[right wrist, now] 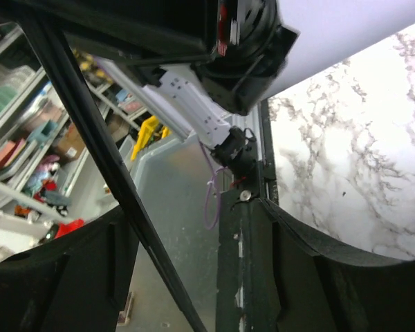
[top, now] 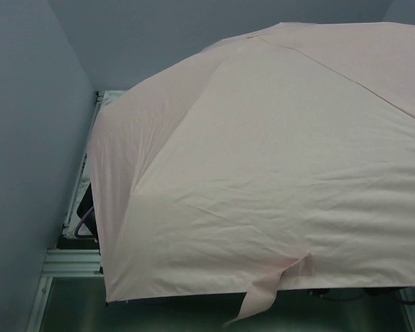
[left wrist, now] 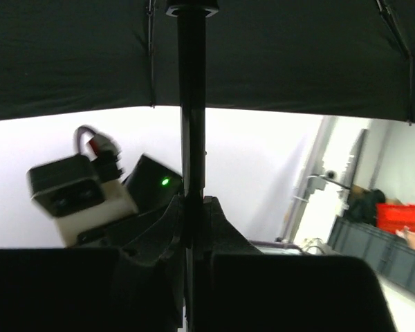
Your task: Put away the umbrella
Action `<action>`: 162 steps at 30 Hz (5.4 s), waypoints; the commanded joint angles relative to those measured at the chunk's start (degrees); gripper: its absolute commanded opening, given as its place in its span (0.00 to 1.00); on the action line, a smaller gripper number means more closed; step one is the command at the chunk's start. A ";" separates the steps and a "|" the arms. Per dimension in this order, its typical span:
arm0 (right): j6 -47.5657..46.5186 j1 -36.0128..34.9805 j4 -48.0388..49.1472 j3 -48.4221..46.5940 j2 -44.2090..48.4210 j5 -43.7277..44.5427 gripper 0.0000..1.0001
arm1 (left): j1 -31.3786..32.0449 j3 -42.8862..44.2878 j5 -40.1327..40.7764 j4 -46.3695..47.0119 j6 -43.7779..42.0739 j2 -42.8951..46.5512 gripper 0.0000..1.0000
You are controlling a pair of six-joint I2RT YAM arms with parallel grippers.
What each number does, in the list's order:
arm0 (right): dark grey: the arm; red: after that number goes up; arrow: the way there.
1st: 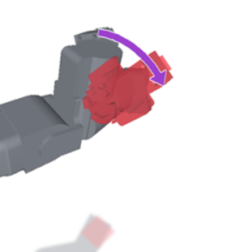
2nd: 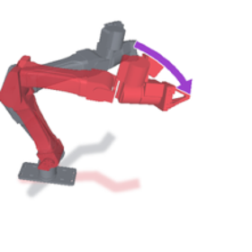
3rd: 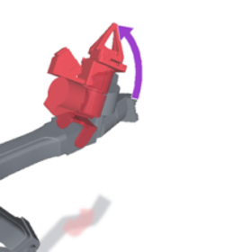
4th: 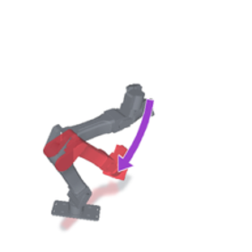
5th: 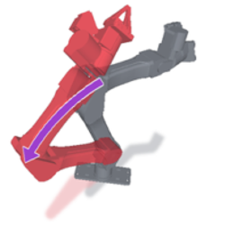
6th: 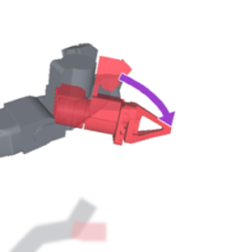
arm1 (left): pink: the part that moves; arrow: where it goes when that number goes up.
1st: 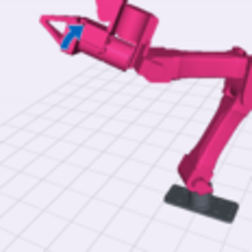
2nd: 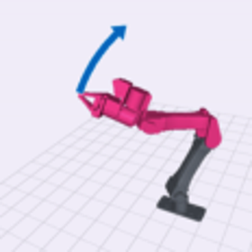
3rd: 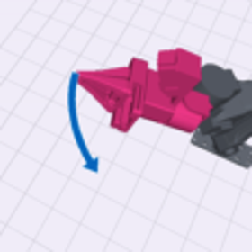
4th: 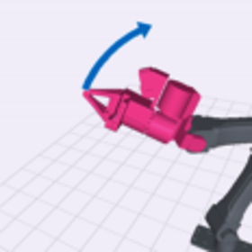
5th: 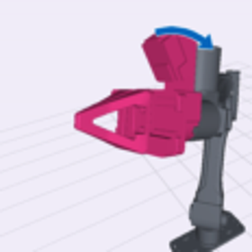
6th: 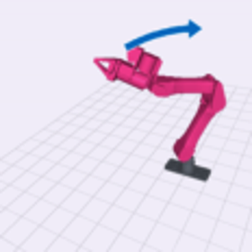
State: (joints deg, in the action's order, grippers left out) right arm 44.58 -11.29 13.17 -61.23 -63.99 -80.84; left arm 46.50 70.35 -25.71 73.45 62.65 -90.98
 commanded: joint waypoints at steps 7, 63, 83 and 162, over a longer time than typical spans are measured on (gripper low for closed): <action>22.89 -1.80 24.19 -1.14 -0.40 -1.70 0.67 | -0.94 17.86 -8.85 16.39 15.27 -8.80 0.00; -21.22 -2.80 -26.91 -14.11 -1.86 3.69 0.45 | -1.16 9.48 -8.23 -15.47 -0.48 2.37 0.00; 22.64 -2.80 22.46 -5.10 -4.40 -0.20 0.01 | -1.30 10.05 -12.35 -7.56 5.08 -0.04 0.00; -30.04 -2.95 -36.02 -19.48 -3.75 14.12 0.01 | -3.79 22.19 29.69 -6.60 -5.67 -8.47 0.47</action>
State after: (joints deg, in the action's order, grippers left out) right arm 14.94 -14.15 -23.90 -79.66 -68.58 -67.24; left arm 42.61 89.78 3.95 65.04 55.86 -99.09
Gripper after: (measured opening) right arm 0.147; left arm 0.460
